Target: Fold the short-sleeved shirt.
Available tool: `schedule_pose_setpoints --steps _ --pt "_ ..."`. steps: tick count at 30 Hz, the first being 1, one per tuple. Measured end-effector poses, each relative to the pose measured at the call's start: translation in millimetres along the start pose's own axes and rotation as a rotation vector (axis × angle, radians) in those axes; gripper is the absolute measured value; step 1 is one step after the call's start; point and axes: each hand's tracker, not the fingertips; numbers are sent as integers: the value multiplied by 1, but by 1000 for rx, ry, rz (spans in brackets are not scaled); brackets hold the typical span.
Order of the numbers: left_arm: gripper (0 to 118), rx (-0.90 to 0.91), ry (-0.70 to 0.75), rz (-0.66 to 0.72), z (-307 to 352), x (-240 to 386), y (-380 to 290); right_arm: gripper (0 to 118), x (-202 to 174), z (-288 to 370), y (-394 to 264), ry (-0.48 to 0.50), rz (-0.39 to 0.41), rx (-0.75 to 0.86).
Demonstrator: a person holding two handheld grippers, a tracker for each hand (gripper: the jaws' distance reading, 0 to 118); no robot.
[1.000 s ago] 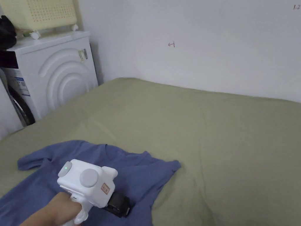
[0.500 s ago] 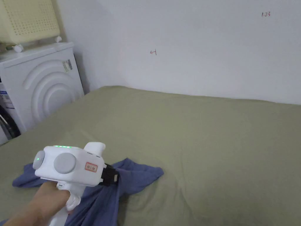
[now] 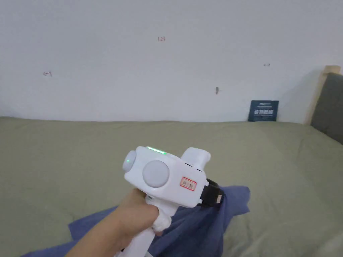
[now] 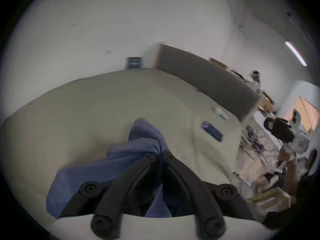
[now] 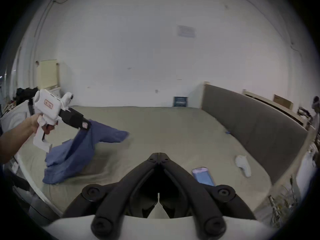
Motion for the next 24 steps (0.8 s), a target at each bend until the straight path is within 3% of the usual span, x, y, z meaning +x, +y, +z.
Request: schedule_pose_setpoints --steps 5,10,11,12,13,14,17,21,24 --pt "6 -122 -204 -81 -94 81 -6 0 31 33 -14 -101 -46 -20" --pt "9 -252 -170 -65 -135 94 -46 0 35 43 -22 -121 -65 -38" --pt "21 -259 -155 -58 -134 89 -52 0 33 43 -22 -116 -70 -35" --pt "47 -251 -120 -46 -131 85 -59 0 30 42 -20 -105 -75 -31" --pt "81 -247 -78 -20 -127 80 -63 0 27 39 -19 -96 -77 -27" --pt "105 -234 -37 21 -114 72 -67 0 23 35 -17 -79 -82 -23" --pt "104 -78 0 169 -46 36 -74 0 5 19 -7 20 -87 -2" --pt "101 200 316 272 80 2 -116 0 -27 -13 3 165 -76 17" --pt "90 350 534 374 157 -11 -164 0 -52 -38 8 252 -86 20"
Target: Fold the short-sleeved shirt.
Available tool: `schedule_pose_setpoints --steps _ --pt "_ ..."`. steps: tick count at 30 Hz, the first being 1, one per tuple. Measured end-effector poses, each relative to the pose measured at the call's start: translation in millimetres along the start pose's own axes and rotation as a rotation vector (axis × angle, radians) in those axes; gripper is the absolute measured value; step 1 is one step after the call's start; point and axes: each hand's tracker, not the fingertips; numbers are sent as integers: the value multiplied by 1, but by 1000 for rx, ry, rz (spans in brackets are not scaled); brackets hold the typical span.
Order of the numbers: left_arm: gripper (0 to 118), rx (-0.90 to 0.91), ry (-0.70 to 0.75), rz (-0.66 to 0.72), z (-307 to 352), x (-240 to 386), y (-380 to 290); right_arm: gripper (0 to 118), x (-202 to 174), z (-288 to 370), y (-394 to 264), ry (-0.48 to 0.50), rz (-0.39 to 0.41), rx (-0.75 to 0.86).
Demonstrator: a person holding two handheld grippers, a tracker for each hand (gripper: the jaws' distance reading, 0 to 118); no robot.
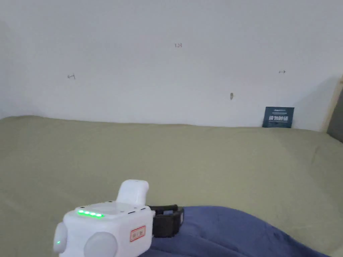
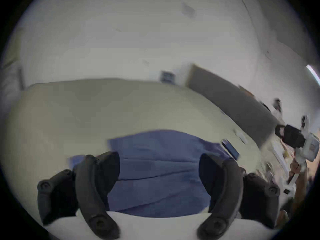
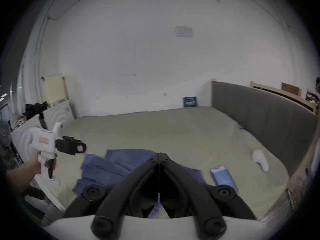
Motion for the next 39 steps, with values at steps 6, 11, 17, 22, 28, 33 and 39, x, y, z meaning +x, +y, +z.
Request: schedule_pose_setpoints --steps 6,11,17,22,28,33,39 --pt "0 131 234 34 85 -57 -33 0 -25 -40 -10 38 21 -4" --pt "0 65 241 48 85 -68 -47 0 -24 -56 -26 51 -2 -49" --pt "67 -51 182 22 10 -86 -10 0 -15 -61 -29 42 37 -79" --pt "115 -334 107 26 -104 -114 28 0 6 -55 -30 -4 38 -105" --pt "113 -580 146 80 -195 -116 7 0 36 -44 -41 -107 22 -155" --pt "112 -566 209 -87 -201 -93 -23 0 59 -50 -54 -188 -80 -238" --pt "6 -524 61 -21 -161 -71 -20 77 90 -91 -69 -161 -157 -435"
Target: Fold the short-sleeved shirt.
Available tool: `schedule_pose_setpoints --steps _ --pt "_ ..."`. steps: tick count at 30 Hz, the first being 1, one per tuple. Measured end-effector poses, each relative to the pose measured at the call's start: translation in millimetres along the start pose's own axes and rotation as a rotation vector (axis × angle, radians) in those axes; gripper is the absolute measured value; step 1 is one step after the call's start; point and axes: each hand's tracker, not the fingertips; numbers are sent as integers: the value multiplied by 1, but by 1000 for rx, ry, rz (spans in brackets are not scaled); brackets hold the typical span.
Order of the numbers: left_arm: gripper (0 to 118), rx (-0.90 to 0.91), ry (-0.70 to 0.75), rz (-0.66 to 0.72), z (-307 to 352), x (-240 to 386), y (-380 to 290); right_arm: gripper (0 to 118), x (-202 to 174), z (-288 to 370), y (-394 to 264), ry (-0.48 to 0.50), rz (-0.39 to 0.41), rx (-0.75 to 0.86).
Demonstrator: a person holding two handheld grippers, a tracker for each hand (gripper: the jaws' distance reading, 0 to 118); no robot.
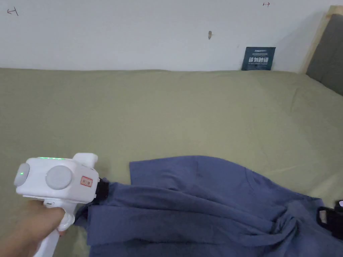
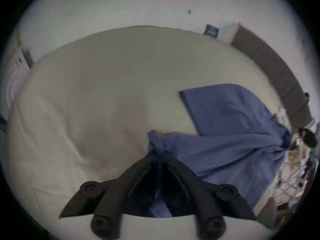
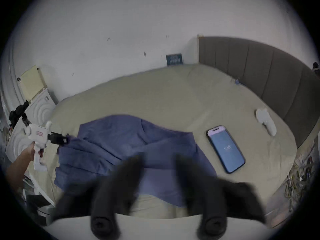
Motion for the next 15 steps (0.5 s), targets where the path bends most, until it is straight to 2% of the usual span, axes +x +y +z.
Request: schedule_pose_setpoints --steps 1,2,3,7,9,10,11,12,13,14,15 --pt "6 -1 29 -24 0 3 -1 96 3 -11 1 33 -14 -30" --pt "6 3 49 -69 0 5 -4 95 6 -22 6 73 -30 -53" --pt "6 3 59 -83 0 7 -6 94 9 -34 11 67 -47 -84" --pt "6 5 20 -9 4 -2 -7 94 23 -89 26 22 -124 -223" --pt "6 3 -4 26 1 -11 -6 94 26 -112 29 19 -222 -303" --pt "6 2 -7 28 0 -13 -7 86 23 -119 31 47 -241 -327" --pt "6 2 -16 34 -1 -14 -8 56 21 -123 31 60 -250 -353" --pt "6 3 -27 47 -4 -19 -8 19 20 -124 30 49 -255 -371" --pt "6 2 -41 67 -4 -21 -9 0 18 -124 30 6 -239 -388" --pt "6 7 -59 94 -3 -24 -9 0 13 -123 29 -33 -217 -402" --pt "6 25 -70 119 0 -27 -9 0 13 -116 30 -15 -232 -370"
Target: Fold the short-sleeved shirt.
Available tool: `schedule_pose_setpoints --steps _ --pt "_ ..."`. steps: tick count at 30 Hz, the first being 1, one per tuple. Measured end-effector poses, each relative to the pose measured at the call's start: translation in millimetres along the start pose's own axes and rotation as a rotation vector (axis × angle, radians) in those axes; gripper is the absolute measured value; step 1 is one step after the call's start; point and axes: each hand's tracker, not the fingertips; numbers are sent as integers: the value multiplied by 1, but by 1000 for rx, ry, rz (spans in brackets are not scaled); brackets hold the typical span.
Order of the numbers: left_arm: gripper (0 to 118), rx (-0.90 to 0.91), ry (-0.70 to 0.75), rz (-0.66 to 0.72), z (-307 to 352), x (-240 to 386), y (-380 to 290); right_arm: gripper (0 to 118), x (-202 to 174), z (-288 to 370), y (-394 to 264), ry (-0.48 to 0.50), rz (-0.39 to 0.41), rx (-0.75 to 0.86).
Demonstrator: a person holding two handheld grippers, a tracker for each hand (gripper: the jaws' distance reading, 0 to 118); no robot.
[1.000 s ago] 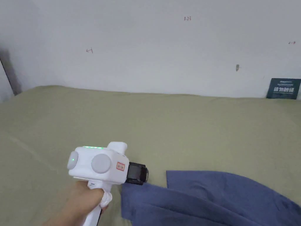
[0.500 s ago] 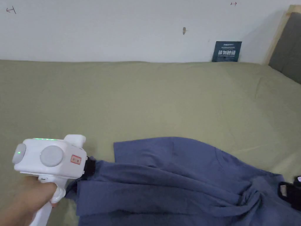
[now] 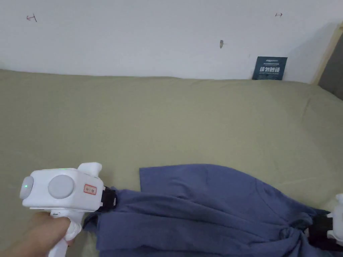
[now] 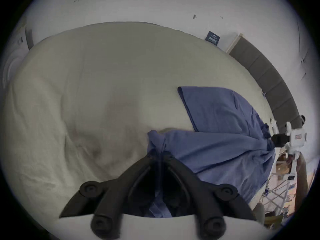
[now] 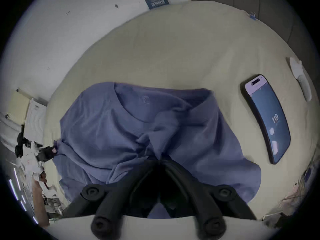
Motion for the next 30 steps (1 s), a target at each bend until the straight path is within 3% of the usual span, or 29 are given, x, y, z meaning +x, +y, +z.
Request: schedule_pose_setpoints --steps 6,14,23,30 --pt "6 209 -52 24 52 -9 18 0 -31 64 4 110 111 186" --pt "6 416 -60 -62 150 0 68 0 -89 130 42 205 217 419" --pt "6 590 107 -131 234 -11 143 0 -173 155 133 211 326 548" --pt "6 687 214 -164 283 -26 202 0 -245 173 201 263 338 676"
